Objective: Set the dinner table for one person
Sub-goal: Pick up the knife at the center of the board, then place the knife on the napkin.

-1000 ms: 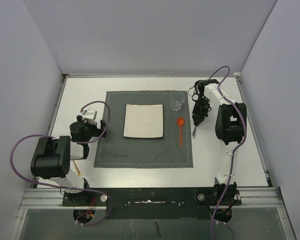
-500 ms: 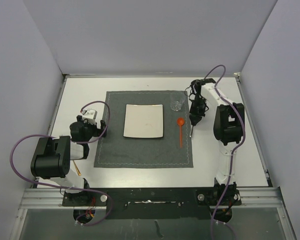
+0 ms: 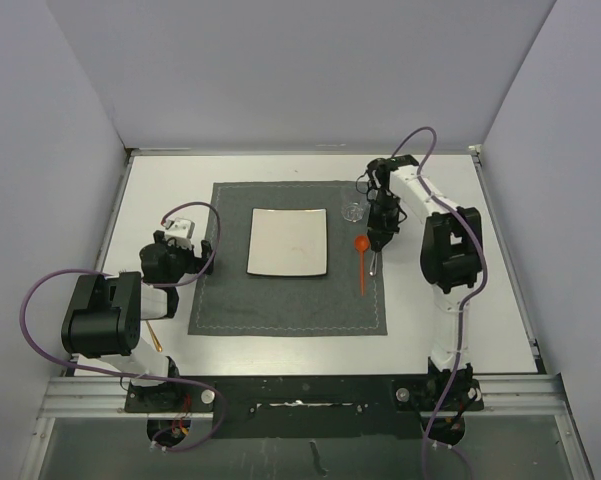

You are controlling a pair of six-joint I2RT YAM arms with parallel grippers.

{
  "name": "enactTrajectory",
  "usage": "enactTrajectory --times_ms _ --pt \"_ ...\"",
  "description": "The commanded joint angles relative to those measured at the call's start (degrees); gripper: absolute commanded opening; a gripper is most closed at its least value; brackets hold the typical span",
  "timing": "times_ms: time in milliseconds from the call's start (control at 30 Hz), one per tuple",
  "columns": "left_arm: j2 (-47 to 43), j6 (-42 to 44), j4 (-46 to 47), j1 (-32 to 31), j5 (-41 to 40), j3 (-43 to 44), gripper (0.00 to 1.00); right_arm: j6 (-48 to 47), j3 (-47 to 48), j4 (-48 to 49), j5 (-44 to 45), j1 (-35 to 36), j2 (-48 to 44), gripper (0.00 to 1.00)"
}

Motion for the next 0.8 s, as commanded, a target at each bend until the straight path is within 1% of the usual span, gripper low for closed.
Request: enactTrajectory --times_ms 0,767 --pt "0.5 -0.2 4.6 0.1 0.5 -0.1 0.98 0.3 3.1 -1.7 -1.0 1.7 -4.1 0.0" --pt "0.5 -0.2 4.5 0.1 0.6 -0.1 0.98 1.5 6.0 -2.7 -2.8 9.4 -1.0 0.0"
